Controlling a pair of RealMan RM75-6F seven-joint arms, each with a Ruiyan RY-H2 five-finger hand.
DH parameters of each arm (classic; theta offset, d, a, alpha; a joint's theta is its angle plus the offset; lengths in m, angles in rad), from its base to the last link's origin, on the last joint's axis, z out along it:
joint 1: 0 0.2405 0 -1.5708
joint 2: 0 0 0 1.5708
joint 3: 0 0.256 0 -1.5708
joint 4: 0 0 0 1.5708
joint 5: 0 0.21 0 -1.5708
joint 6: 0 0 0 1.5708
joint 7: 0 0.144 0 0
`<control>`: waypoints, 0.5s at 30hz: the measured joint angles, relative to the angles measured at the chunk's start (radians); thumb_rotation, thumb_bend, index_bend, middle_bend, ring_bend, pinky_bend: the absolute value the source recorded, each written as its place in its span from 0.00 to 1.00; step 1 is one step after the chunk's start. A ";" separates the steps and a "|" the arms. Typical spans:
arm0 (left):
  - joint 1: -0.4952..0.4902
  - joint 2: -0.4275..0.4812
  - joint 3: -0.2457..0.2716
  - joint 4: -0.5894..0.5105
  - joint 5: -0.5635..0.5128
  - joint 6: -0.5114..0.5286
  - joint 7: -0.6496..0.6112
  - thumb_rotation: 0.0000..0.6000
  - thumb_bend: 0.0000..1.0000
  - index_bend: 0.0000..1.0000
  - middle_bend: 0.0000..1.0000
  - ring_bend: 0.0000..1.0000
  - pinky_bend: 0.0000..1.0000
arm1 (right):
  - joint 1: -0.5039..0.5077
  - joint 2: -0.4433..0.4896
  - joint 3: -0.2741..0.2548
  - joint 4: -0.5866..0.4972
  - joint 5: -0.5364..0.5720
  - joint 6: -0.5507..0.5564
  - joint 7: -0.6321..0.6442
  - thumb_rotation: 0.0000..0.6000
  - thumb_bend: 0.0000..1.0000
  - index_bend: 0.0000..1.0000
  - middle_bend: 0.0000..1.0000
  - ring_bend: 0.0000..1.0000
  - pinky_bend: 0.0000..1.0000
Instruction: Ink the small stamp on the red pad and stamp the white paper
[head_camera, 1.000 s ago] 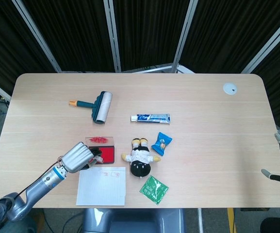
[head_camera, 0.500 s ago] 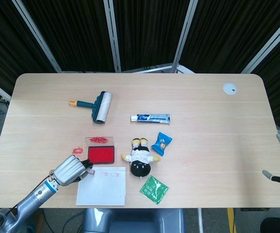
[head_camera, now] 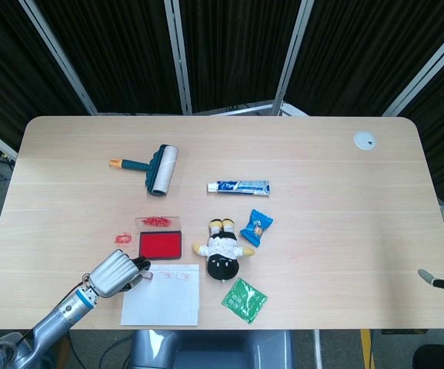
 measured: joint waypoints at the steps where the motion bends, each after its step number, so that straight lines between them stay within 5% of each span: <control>1: 0.000 -0.004 0.000 0.004 0.000 -0.003 0.001 1.00 0.47 0.64 0.60 0.97 1.00 | 0.000 0.000 0.000 0.000 0.001 0.000 0.001 1.00 0.00 0.00 0.00 0.00 0.00; 15: 0.006 -0.039 0.006 0.053 0.008 -0.031 0.013 1.00 0.47 0.65 0.60 0.96 1.00 | -0.001 0.000 0.003 0.006 0.006 -0.002 0.008 1.00 0.00 0.00 0.00 0.00 0.00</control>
